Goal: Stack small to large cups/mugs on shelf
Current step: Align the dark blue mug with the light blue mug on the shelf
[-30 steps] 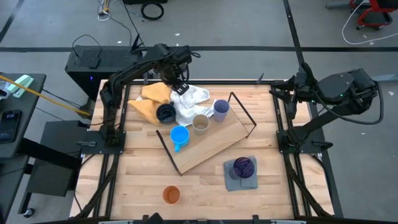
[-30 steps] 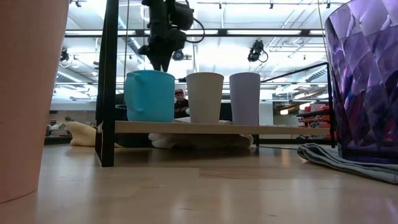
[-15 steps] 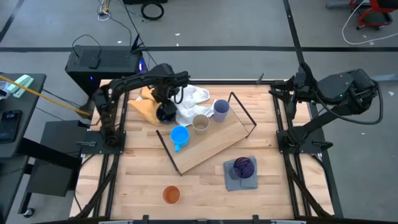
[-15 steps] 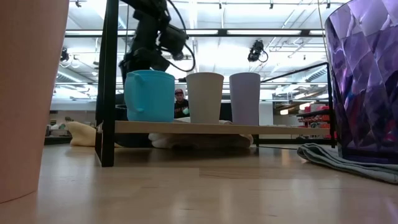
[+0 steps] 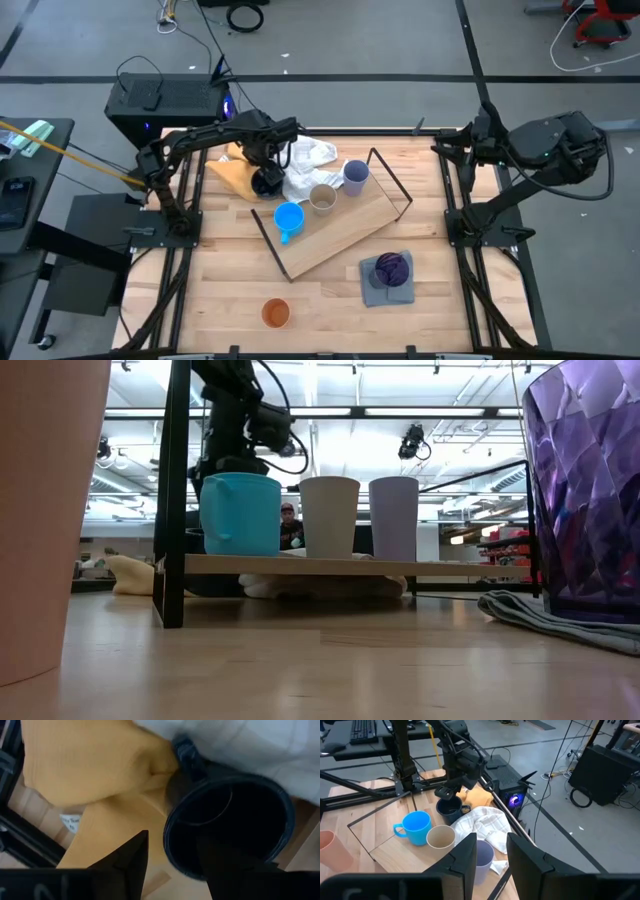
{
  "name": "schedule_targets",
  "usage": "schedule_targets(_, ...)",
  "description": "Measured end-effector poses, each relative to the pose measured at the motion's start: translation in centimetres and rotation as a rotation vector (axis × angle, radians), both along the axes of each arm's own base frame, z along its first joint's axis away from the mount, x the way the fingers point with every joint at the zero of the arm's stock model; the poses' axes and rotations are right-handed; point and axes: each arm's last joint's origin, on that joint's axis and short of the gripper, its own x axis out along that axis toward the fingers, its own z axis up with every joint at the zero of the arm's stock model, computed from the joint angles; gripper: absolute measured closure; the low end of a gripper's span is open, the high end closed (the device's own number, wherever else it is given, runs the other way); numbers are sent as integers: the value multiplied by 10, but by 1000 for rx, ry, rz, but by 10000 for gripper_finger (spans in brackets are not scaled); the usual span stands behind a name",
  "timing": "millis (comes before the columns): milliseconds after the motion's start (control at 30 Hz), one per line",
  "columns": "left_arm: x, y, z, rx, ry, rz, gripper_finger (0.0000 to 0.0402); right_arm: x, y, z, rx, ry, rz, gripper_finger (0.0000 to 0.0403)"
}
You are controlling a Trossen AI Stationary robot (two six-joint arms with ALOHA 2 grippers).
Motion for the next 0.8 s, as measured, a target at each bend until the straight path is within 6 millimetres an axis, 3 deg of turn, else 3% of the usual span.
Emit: schedule_targets(800,5,2,0,7,-51,-44,223,4,1,-1,4,7,-4,289)
